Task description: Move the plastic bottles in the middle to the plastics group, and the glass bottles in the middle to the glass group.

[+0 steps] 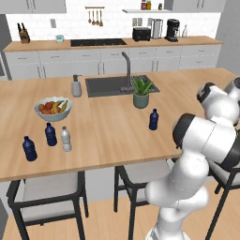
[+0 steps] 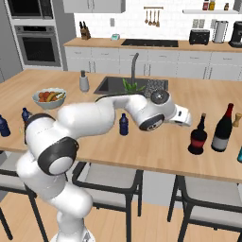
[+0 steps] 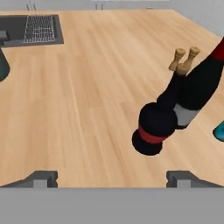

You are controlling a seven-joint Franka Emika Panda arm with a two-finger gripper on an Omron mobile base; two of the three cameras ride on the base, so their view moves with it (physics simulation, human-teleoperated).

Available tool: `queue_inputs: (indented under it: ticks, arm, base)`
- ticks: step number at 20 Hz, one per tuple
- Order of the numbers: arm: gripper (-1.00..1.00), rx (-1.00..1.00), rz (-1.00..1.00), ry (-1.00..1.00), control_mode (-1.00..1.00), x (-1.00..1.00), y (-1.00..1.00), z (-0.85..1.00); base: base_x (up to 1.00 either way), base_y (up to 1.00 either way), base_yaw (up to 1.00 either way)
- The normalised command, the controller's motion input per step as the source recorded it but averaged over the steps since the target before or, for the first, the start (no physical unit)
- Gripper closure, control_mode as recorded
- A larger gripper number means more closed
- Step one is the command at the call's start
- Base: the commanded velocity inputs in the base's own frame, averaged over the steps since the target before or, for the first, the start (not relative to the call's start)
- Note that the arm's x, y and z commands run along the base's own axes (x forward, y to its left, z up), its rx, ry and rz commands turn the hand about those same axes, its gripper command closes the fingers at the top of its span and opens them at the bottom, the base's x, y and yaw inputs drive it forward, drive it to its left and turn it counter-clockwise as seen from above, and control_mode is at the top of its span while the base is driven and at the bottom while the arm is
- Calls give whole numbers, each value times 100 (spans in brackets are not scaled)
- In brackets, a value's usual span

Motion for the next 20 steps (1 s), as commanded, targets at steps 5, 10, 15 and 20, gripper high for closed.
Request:
queue_inputs:
  ticks: [5, 10, 15, 20]
  arm:
    - [-100, -1, 0, 11, -100, 0, 100, 58]
    - [-100, 0, 0, 10, -100, 0, 100, 31]
    - [-100, 5, 0, 6, -100, 1, 100, 2]
    - [-100, 6, 0, 10, -100, 1, 100, 0]
  base:
    - [0, 0, 0]
    - [0, 0, 0]
    - [0, 0, 0]
    - [0, 0, 0]
